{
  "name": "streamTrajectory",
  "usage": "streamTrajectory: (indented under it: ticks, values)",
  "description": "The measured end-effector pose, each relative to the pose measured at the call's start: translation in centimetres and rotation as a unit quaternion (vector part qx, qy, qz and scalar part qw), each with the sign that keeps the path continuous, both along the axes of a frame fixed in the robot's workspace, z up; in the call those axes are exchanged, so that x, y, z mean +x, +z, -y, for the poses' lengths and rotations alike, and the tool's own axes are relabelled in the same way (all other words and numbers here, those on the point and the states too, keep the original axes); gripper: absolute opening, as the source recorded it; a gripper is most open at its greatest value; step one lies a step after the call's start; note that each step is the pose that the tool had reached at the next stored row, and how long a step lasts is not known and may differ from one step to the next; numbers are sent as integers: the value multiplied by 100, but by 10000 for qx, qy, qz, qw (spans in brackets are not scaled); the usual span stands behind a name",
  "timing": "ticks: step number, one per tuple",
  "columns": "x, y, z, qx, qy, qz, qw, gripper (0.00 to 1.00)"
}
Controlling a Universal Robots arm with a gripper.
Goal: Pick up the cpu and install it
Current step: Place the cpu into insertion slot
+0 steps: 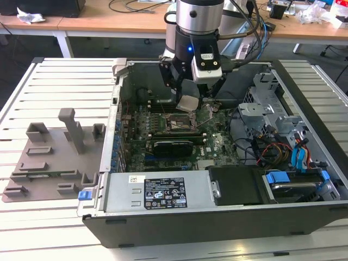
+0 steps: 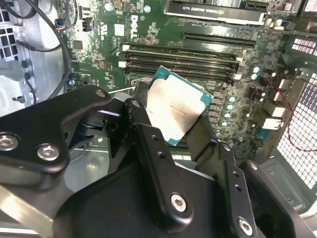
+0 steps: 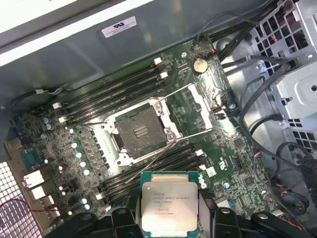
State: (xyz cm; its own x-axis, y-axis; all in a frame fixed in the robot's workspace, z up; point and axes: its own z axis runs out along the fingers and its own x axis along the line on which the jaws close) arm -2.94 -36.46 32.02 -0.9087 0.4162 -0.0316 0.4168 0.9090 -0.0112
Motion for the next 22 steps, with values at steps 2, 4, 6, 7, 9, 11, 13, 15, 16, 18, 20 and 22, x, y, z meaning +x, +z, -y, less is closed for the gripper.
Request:
streamTrajectory:
  ticks: [2,4,6,7,9,11,13,15,16,18,20,22]
  values:
    - [0,0,0,-1,-48,0,10000,55]
    - [0,0,0,-3,-115,0,9999,55]
    - [0,-1,0,-4,-182,0,9998,55]
    - [0,-1,0,-5,-213,0,9998,55]
    - [0,-1,0,-6,-281,0,9996,55]
    - [0,-1,0,-7,-331,0,9995,55]
    - [0,0,0,-8,-358,0,9994,55]
    - [0,-1,0,-8,-391,0,9992,55]
    - [0,-1,0,-8,-429,0,9991,55]
    - [0,-1,0,-10,-482,0,9988,55]
    - [0,-1,0,-11,-535,0,9986,55]
    - [0,-1,0,-12,-604,0,9982,55]
